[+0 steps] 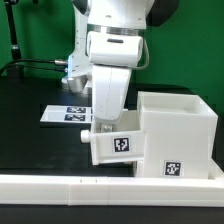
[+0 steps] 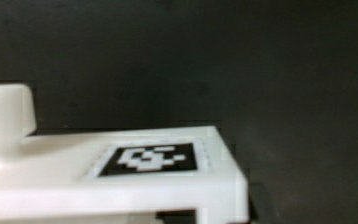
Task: Assemble drawer
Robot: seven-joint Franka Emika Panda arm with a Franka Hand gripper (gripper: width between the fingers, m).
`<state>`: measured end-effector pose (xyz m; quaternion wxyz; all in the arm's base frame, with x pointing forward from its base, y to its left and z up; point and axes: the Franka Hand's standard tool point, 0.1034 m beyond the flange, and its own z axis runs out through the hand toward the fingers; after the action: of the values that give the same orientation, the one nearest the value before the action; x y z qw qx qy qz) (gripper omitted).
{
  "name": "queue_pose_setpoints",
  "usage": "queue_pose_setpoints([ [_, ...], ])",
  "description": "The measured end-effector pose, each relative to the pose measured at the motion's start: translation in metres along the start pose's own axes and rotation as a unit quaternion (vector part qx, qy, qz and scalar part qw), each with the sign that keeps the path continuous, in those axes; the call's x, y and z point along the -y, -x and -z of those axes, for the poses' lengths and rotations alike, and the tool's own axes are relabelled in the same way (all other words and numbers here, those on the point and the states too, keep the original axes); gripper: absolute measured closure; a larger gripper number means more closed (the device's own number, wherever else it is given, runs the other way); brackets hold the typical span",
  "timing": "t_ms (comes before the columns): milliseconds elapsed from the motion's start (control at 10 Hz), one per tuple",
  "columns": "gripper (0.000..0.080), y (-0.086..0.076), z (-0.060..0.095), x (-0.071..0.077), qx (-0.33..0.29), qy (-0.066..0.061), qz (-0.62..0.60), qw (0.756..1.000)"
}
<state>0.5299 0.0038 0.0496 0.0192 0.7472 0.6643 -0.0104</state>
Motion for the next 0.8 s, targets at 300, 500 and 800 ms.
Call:
queue_pose_setpoints([
  [300,0.0755,-0.0012,0.0005,0.0003,0.009,-0.002,-0.012,1.0],
  [500,0.0755,-0.0011,0.0006,0.0004,0.012,-0.006,-0.013,1.0],
  [800,0.0755,-0.0008,0.0007,0.0009,0.013,-0.01,-0.007,1.0],
])
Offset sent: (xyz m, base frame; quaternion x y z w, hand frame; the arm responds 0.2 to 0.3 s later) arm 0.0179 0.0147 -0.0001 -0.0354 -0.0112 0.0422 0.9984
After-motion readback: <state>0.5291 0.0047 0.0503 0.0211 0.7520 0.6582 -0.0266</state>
